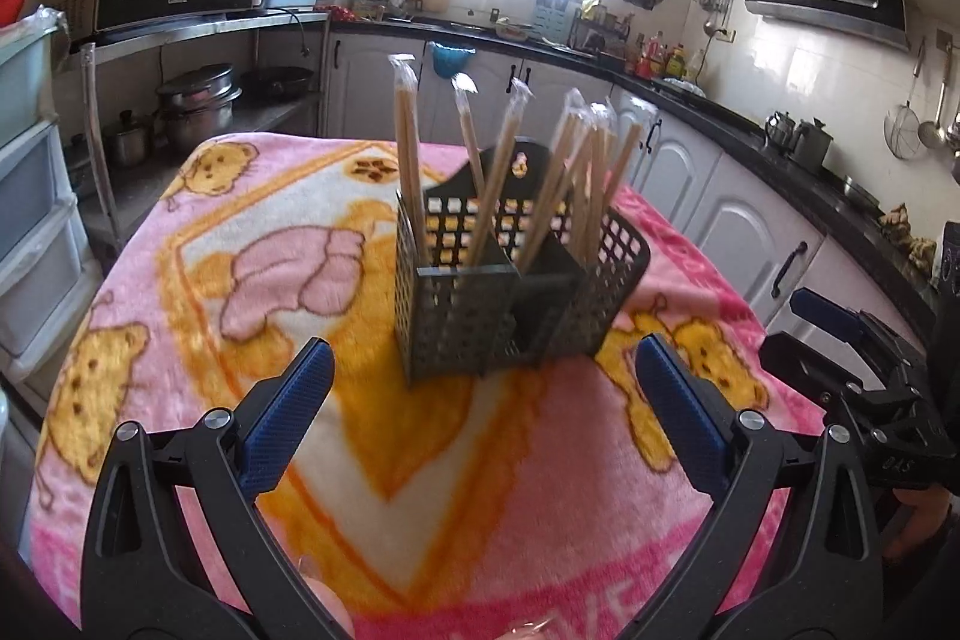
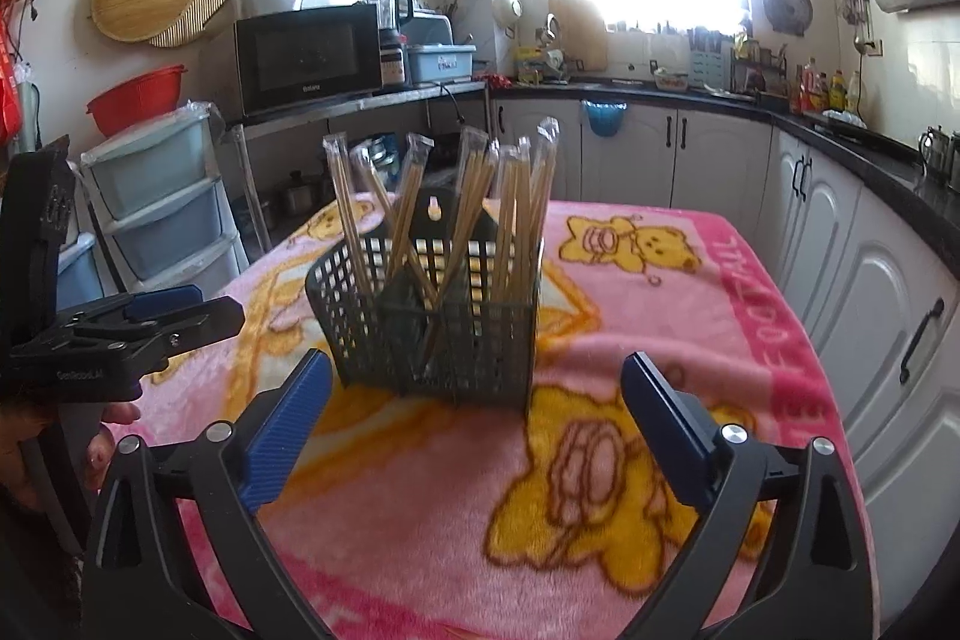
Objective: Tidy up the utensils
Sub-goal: 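Withdraw both open grippers from the caddy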
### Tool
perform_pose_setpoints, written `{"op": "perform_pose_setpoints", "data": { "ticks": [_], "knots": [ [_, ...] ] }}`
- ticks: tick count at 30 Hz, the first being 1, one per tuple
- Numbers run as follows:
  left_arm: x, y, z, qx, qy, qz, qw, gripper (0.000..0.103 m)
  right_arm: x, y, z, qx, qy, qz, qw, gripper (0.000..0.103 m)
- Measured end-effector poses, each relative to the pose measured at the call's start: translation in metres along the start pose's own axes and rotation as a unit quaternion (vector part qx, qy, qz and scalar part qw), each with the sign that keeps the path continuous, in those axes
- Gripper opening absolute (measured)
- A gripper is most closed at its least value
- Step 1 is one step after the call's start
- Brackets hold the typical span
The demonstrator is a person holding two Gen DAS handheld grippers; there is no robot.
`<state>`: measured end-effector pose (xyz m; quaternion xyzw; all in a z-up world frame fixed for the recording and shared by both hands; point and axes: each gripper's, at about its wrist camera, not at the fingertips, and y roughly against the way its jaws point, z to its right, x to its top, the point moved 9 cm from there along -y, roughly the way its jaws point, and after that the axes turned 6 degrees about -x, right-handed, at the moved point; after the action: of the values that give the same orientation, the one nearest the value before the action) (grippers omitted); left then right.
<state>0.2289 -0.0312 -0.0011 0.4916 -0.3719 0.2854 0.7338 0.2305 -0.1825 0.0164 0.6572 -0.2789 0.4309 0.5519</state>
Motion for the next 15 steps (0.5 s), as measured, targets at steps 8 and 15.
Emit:
{"op": "perform_pose_setpoints", "data": {
  "ticks": [8, 15],
  "knots": [
    [-0.030, -0.001, 0.019, -0.009, -0.020, 0.008, 0.9997, 0.093, -0.029, 0.004, 0.003, 0.000, -0.026, -0.015, 1.000, 0.097],
    [-0.046, 0.005, 0.026, -0.016, -0.015, 0.029, 0.9993, 0.093, -0.049, 0.009, 0.005, 0.008, -0.045, -0.008, 0.999, 0.097]
  ]
}}
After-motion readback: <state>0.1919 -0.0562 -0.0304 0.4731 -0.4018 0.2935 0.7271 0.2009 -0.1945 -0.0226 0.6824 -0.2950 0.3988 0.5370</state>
